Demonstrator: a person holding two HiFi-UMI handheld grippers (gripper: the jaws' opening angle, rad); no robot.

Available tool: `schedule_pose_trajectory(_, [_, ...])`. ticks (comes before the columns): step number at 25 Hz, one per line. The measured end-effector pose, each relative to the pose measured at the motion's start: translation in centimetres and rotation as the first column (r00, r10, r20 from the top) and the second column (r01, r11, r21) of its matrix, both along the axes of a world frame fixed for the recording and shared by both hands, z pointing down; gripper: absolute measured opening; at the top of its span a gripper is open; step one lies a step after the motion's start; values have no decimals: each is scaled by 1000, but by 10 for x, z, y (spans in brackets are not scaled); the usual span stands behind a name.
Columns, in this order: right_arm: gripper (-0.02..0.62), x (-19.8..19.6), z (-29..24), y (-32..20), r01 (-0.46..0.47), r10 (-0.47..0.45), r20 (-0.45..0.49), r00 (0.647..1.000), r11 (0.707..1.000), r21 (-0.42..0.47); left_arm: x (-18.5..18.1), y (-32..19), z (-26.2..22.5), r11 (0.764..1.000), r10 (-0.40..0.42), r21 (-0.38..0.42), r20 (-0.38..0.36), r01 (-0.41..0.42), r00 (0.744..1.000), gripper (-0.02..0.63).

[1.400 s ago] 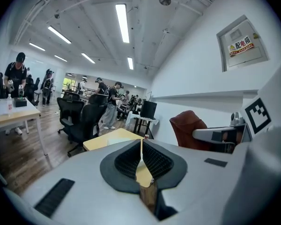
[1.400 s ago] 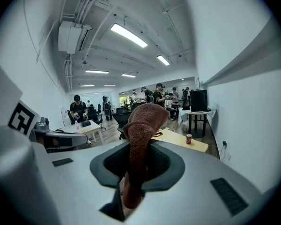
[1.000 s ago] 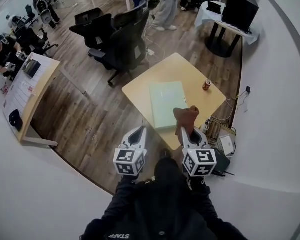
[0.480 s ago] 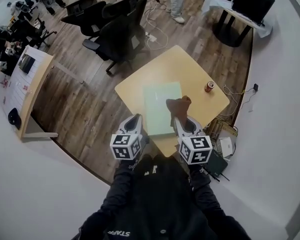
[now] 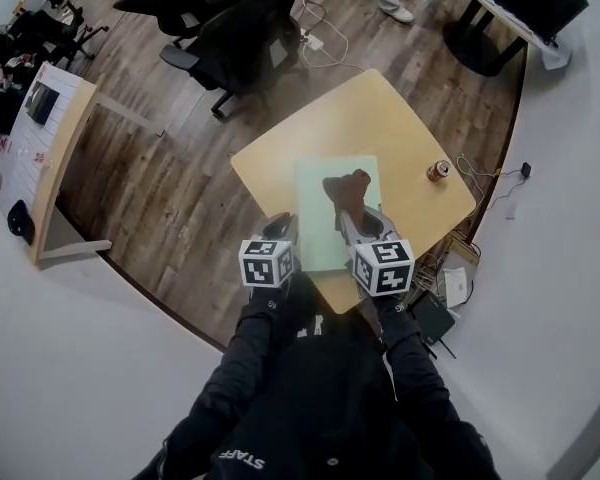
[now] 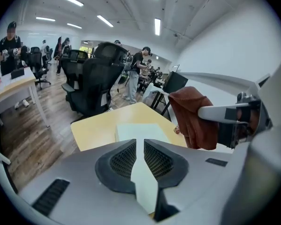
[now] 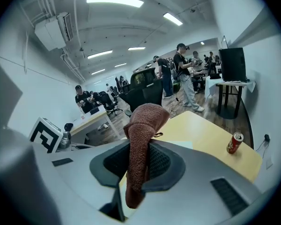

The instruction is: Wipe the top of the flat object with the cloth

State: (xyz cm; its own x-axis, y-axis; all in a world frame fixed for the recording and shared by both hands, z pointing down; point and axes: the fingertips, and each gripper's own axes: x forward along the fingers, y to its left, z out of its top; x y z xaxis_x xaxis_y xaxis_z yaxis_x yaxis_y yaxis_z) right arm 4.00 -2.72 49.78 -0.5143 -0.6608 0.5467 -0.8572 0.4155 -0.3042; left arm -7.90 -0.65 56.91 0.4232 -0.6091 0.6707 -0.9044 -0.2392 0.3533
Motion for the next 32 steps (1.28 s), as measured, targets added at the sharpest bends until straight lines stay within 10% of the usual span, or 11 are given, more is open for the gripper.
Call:
schedule_pose_trajectory(18, [86,-110,155,-105,155,-110,143,984,922,-355,-1,-27,147,943,113,-310,-45,-121,993,112])
schedule_pose_trajectory(32, [87,-57,205,-110,72,-69,21,997,905,-420,4,-27,151,922,169,-350,-32,-169,985,95])
